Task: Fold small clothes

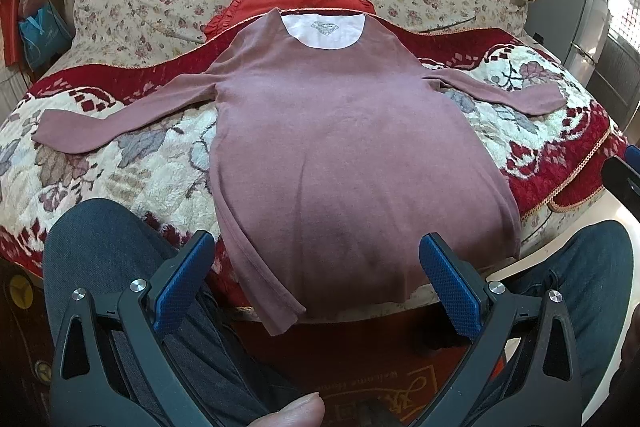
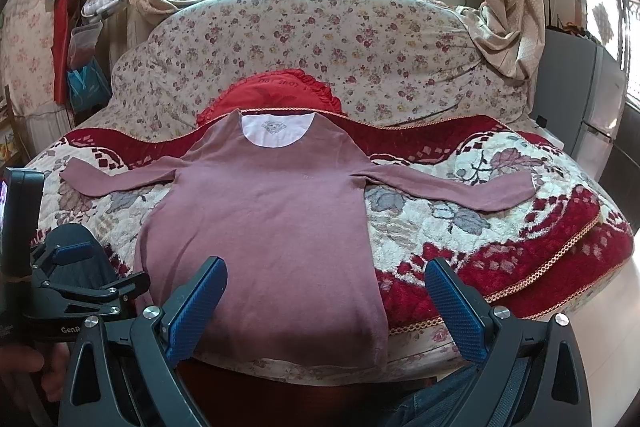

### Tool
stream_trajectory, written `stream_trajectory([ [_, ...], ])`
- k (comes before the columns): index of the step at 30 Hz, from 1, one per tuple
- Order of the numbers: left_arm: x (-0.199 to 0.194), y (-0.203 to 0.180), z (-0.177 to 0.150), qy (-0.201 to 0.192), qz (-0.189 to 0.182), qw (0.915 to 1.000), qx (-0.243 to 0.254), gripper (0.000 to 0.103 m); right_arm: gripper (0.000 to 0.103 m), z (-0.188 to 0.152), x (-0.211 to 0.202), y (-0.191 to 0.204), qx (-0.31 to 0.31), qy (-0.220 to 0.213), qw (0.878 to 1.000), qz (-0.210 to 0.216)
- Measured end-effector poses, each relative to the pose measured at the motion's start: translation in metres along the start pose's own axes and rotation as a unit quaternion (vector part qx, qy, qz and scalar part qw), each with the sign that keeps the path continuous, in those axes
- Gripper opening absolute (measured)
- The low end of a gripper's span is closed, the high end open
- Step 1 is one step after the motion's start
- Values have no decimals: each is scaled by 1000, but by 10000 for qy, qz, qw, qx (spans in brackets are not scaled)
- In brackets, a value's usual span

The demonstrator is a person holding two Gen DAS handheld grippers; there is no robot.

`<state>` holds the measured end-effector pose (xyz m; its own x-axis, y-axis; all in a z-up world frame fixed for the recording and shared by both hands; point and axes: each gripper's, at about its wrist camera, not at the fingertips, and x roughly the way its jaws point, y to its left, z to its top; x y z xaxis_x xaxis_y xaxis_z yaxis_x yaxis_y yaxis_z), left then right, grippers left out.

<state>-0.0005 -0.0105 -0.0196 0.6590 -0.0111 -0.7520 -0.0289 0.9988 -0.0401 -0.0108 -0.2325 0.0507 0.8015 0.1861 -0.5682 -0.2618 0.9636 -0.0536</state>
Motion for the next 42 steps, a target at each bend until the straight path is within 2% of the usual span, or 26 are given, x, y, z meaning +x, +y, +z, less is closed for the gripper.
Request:
stream_trajectory([
  [42, 8, 0, -1, 0, -11, 10000, 46, 102, 99, 0, 0, -1, -18, 22, 10000, 1],
])
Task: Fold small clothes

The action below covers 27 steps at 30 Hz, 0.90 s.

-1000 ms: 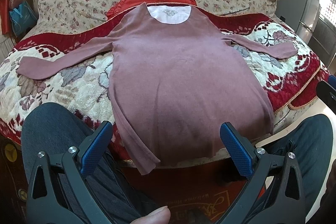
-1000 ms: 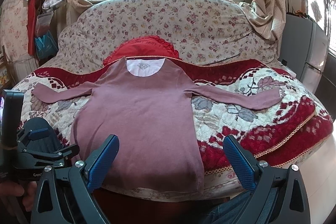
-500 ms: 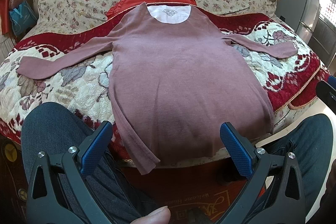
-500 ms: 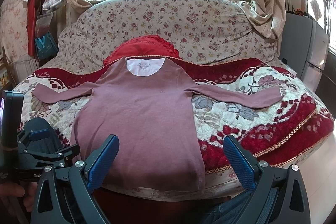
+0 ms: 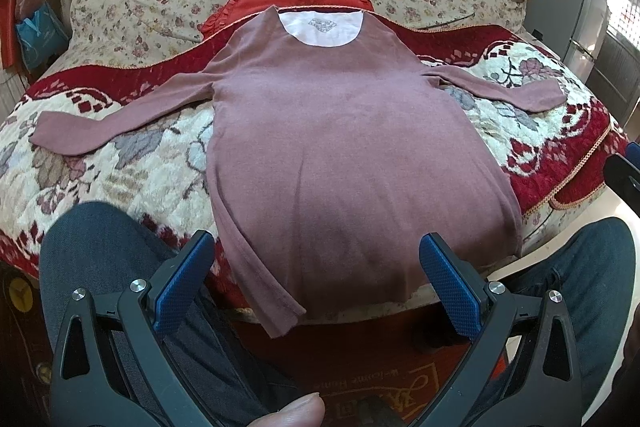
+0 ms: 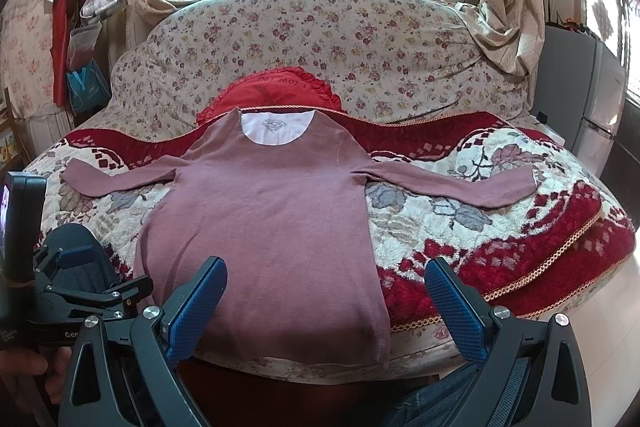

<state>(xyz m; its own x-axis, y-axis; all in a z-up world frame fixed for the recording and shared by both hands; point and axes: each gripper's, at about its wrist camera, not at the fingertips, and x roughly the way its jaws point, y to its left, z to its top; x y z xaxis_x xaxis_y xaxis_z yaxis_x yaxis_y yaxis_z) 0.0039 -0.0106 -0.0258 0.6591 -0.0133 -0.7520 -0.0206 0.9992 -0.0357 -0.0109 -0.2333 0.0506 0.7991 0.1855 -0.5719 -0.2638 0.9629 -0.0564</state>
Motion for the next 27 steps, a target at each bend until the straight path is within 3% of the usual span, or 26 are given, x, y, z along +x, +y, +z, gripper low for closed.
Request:
stream_trajectory([
  [9, 7, 37, 67, -396, 425, 9981, -204, 102, 99, 39, 24, -6, -187, -127, 9997, -22],
  [13, -2, 77, 99, -534, 232, 9972, -465, 102, 99, 68, 42, -5, -291, -280, 9991, 112],
  [16, -14, 110, 119, -569, 340, 9955, -680, 102, 99, 91, 58, -2, -434, -514, 9973, 291],
  [20, -23, 142, 140, -525, 417, 9948, -766, 102, 99, 115, 86, 3, -574, -678, 9947, 515],
  [23, -31, 168, 151, -338, 399, 9975, -483, 102, 99, 126, 112, 5, -629, -679, 9933, 692],
  [27, -36, 209, 148, -176, 912, 9950, -370, 102, 99, 130, 150, 7, -687, -524, 9927, 839],
])
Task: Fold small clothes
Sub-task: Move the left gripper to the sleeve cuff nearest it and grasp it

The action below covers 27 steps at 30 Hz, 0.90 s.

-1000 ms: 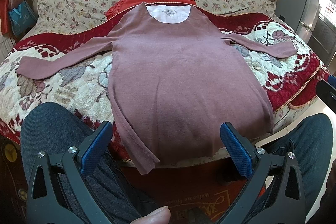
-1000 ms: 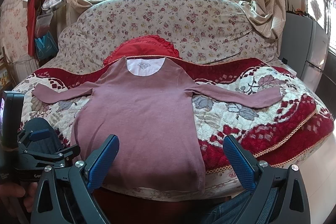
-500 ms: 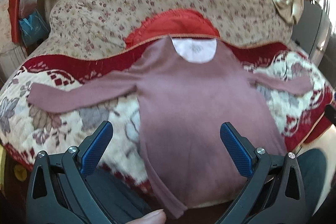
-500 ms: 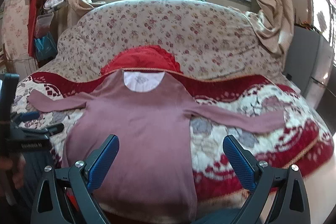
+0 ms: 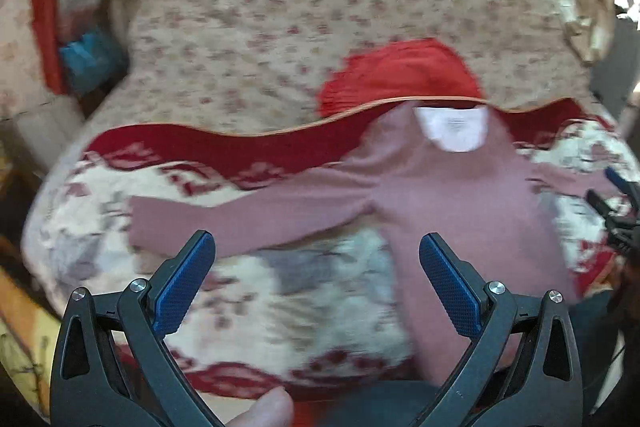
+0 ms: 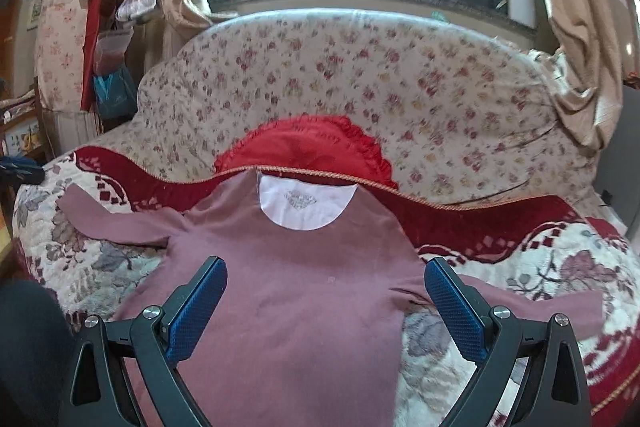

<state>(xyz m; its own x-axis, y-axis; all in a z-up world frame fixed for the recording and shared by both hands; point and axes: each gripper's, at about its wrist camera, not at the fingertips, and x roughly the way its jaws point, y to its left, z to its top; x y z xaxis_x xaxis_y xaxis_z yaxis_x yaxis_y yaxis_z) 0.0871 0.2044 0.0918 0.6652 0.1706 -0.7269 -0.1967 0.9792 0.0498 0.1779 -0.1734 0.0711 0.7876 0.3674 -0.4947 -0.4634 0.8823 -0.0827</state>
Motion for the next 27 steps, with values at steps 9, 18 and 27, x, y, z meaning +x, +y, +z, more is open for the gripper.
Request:
stream_trajectory([
  [9, 91, 130, -80, 703, 446, 9838, -1588, 102, 99, -39, 76, -3, -4, 307, 9995, 39],
  [18, 145, 219, -54, 427, 578, 9774, -1986, 102, 99, -58, 126, 2, 283, 1144, 9930, -83],
  [27, 184, 254, -19, 517, -215, 9846, -1654, 88, 98, -66, 157, 32, -212, 1381, 9901, -92],
])
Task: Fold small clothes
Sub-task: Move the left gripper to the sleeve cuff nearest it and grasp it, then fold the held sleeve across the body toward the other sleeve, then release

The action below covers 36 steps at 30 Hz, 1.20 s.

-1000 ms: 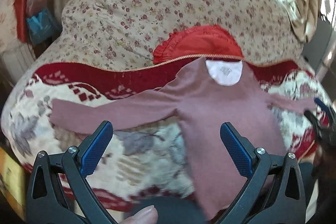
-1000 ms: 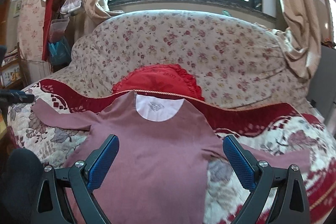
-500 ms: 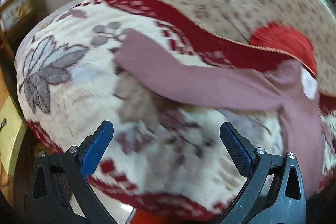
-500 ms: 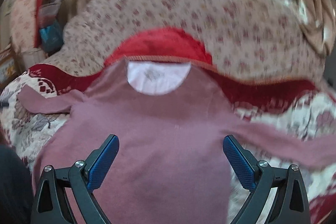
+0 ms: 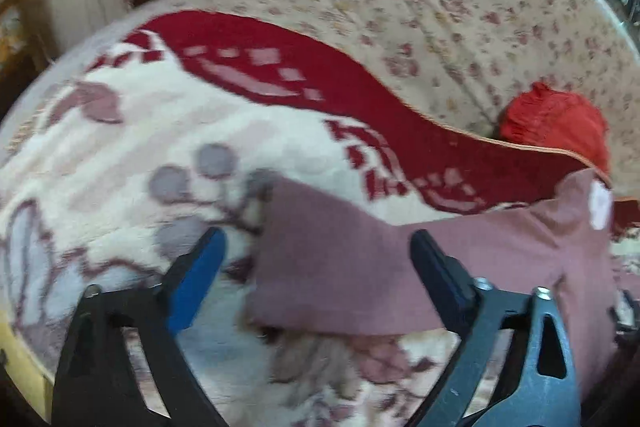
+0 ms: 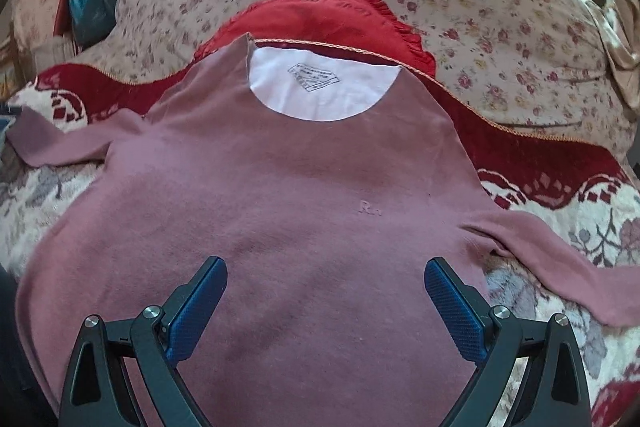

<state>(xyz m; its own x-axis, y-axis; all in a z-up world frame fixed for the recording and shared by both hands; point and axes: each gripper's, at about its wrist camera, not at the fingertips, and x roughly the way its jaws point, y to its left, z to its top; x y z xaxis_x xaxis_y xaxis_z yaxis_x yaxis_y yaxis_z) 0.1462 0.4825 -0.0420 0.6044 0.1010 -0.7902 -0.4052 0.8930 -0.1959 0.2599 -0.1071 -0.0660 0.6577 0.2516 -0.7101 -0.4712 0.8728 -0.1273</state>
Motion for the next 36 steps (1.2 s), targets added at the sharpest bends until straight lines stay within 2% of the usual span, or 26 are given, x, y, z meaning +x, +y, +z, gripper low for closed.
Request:
stream_trajectory([
  [2, 9, 2, 3, 261, -272, 9992, -112, 88, 98, 0, 2, 2, -38, 24, 10000, 0],
  [4, 12, 6, 7, 271, -371, 9986, -270, 88, 98, 0, 1, 1, -21, 21, 10000, -3],
  [8, 11, 22, 16, 335, -753, 9917, -989, 88, 98, -1, 0, 0, 6, -3, 10000, 3],
  [14, 8, 13, 6, 637, -666, 9918, -891, 88, 98, 0, -5, -1, 71, -72, 9999, 30],
  [18, 12, 13, 10, 616, -673, 9908, -996, 87, 98, 1, -5, 1, 39, -66, 10000, 64],
  [19, 13, 11, 12, 610, -625, 9912, -996, 84, 98, 0, -5, 2, 19, -68, 10000, 55],
  [20, 14, 10, 14, 590, -447, 9926, -963, 62, 98, 0, -6, 3, -12, -79, 10000, 39],
  [21, 16, 11, 14, 626, -378, 9925, -981, 28, 98, 0, -6, 3, -18, -96, 9999, 32],
  [22, 22, 15, 12, 775, -375, 9901, -1105, 10, 98, 1, -7, 2, -1, -111, 9999, 38],
  [23, 30, 20, 9, 934, -352, 9872, -1246, 6, 98, 1, -7, 2, 22, -123, 9999, 41],
  [27, 20, 12, 2, 738, -453, 9898, -1132, 5, 98, 2, -8, -1, 93, -156, 9998, 44],
  [31, -11, -22, 9, 578, -880, 9913, -794, 4, 98, 5, -17, -2, 162, -384, 9991, 42],
  [32, -23, -35, 14, 498, -1083, 9904, -698, 4, 98, 8, -21, 0, 169, -480, 9987, 78],
  [36, -51, -85, 36, 487, -1819, 9799, -653, 4, 98, 37, -34, 21, 124, -552, 9955, 756],
])
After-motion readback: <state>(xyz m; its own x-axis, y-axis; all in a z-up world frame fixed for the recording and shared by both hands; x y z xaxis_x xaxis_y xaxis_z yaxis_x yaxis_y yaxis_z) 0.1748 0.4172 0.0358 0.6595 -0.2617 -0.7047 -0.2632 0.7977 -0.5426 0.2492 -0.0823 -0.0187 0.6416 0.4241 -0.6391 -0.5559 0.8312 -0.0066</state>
